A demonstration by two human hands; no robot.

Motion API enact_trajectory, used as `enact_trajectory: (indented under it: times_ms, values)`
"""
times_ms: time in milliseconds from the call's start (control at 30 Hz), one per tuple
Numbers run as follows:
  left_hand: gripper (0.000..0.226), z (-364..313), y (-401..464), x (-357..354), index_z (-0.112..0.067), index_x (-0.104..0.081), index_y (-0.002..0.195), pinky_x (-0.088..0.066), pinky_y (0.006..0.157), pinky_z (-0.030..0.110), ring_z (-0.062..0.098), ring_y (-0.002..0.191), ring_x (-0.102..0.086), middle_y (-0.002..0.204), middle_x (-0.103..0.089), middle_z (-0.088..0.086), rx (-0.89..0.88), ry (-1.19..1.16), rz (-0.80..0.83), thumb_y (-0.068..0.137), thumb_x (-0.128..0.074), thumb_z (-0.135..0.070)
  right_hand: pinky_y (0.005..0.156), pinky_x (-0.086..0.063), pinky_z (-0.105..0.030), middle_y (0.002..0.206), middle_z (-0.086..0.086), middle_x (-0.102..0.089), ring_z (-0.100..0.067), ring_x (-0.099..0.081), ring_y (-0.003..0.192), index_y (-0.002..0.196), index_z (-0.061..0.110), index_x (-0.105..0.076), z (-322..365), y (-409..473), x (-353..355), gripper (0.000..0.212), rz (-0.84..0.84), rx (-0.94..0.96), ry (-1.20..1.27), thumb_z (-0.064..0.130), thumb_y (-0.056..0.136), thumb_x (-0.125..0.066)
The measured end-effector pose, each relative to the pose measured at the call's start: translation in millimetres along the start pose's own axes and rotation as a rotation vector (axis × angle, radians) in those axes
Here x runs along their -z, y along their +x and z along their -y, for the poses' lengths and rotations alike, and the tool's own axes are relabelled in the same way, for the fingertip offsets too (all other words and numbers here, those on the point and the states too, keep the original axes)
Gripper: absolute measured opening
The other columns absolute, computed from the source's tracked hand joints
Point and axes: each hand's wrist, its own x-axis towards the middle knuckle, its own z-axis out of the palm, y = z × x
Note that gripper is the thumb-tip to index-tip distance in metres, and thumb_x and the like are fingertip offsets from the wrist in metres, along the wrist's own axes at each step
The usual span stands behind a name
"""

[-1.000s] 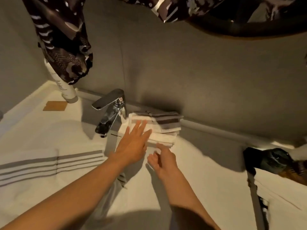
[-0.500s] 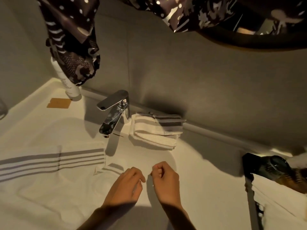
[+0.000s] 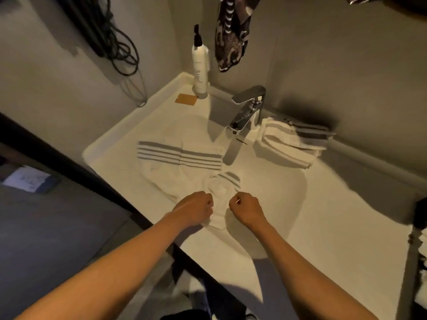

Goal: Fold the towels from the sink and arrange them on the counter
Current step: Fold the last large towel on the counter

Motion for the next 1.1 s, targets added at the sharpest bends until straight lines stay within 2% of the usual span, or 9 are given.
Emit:
enact_trajectory:
  times_ms: [100,167,267,367,533,667,833,967,1100]
  values:
    - [0.031,32,-3,6,-0.024,-0.058,0.115,-0.048,0.082,0.031,0.019,0.104,-0.057,0.117,-0.058,-0.002,0.033,0.100,0.050,0.090,-0.055,-0.041,0.075,-0.045,-0.031,0.102,-0.007,-0.062,-0.025,-0.058,0.092,0.096,0.018,-0.057,6,5,-27,0.010,0.018,-0.041,-0.002,0.023,0.090,-0.049]
    - [0.048,47,-1,8,-0.023,-0.053,0.127,-0.046,0.088,0.031,0.020,0.111,-0.054,0.123,-0.056,-0.002,-0.002,0.173,0.056,0.087,-0.057,-0.050,0.091,-0.044,-0.032,0.131,-0.015,-0.054,-0.030,-0.054,0.117,0.137,0.004,-0.042,2,18,-41,0.050,0.005,-0.155,0.014,0.026,0.093,-0.052]
    - [0.060,62,20,3,-0.024,-0.050,0.131,-0.041,0.090,0.034,0.023,0.113,-0.053,0.125,-0.055,-0.002,-0.026,0.238,0.055,0.082,-0.056,-0.058,0.107,-0.041,-0.039,0.153,-0.019,-0.034,-0.035,-0.043,0.134,0.152,-0.002,-0.011,0,49,-57,0.085,-0.016,-0.422,0.233,0.041,0.094,-0.055]
    - [0.055,63,45,-11,-0.020,-0.052,0.125,-0.039,0.094,0.039,0.025,0.109,-0.056,0.119,-0.059,0.002,-0.035,0.399,0.067,0.083,-0.053,-0.055,0.108,-0.040,-0.046,0.151,-0.016,-0.035,-0.037,-0.041,0.134,0.150,0.005,-0.019,2,74,-75,0.100,-0.099,-0.559,0.286,0.058,0.081,-0.066]
    - [0.025,54,71,-11,-0.019,-0.063,0.108,-0.031,0.096,0.039,0.026,0.107,-0.059,0.109,-0.065,0.004,-0.160,0.591,0.181,0.088,-0.053,-0.030,0.088,-0.050,-0.039,0.115,-0.005,-0.064,-0.027,-0.061,0.103,0.117,0.021,-0.055,-2,81,-86,0.034,-0.212,-0.438,0.008,0.026,0.084,-0.055]
    - [0.029,63,62,7,-0.024,-0.053,0.118,-0.032,0.093,0.039,0.026,0.100,-0.059,0.111,-0.066,0.002,-0.311,0.611,0.276,0.093,-0.047,-0.037,0.081,-0.044,-0.033,0.119,-0.016,-0.061,-0.032,-0.059,0.105,0.118,0.004,-0.054,4,54,-52,0.031,-0.323,-0.434,0.223,0.025,0.097,-0.043]
    - [0.021,30,36,35,-0.019,-0.054,0.098,-0.042,0.071,0.036,0.025,0.088,-0.056,0.102,-0.061,0.004,-0.415,0.421,0.121,0.095,-0.038,-0.032,0.097,-0.048,-0.042,0.126,-0.016,-0.061,-0.037,-0.058,0.110,0.124,0.004,-0.058,13,11,1,0.047,-0.511,-0.531,0.686,0.036,0.094,-0.039]
    - [0.016,-33,-16,68,-0.022,-0.046,0.094,-0.042,0.068,0.037,0.031,0.086,-0.058,0.097,-0.061,0.006,-0.505,0.112,-0.172,0.099,-0.035,-0.032,0.064,-0.058,-0.042,0.103,-0.017,-0.066,-0.034,-0.065,0.082,0.112,0.009,-0.062,2,-48,54,0.033,-0.489,-0.519,1.208,0.032,0.092,-0.050]
    - [0.023,-109,-64,90,-0.020,-0.041,0.102,-0.048,0.065,0.045,0.039,0.076,-0.057,0.088,-0.065,0.016,-0.664,0.072,-0.415,0.096,-0.026,-0.037,0.072,-0.059,-0.048,0.087,-0.013,-0.067,-0.030,-0.067,0.071,0.099,0.007,-0.063,-13,-113,93,0.036,-0.713,-0.274,1.104,0.041,0.093,-0.054]
